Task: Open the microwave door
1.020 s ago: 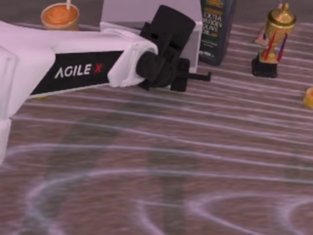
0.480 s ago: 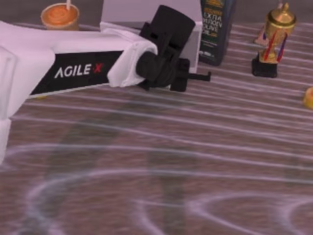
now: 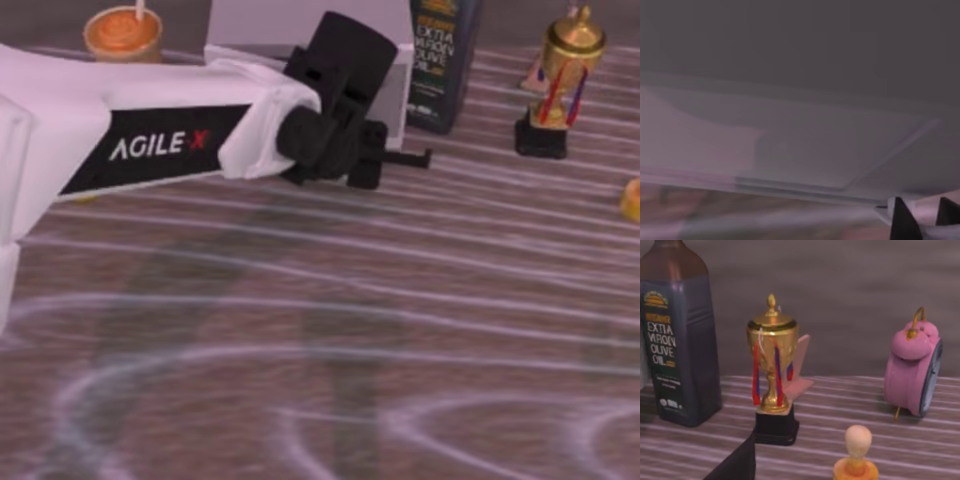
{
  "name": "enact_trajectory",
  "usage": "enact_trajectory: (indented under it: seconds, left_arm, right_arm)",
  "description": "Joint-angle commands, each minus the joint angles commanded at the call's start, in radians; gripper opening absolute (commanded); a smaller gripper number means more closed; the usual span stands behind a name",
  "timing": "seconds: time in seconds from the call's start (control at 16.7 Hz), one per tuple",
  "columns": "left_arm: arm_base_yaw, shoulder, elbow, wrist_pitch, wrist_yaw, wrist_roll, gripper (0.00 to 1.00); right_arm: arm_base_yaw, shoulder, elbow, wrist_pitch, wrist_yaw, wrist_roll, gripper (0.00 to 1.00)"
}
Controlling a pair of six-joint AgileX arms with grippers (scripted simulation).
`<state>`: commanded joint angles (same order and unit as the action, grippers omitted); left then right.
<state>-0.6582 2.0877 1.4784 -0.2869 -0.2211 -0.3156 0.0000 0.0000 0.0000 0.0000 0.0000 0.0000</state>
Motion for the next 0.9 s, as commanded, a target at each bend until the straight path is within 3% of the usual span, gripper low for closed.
enact_trajectory:
  seconds: [0.36, 0.9]
  left_arm:
    - [0.019, -0.045, -0.060, 0.037, 0.038, 0.059, 0.00]
    - [0.019, -0.045, -0.063, 0.038, 0.040, 0.061, 0.00]
  right_arm:
    - [0.000, 0.000, 0.000, 0.000, 0.000, 0.000, 1.00]
    - [0.000, 0.000, 0.000, 0.000, 0.000, 0.000, 1.00]
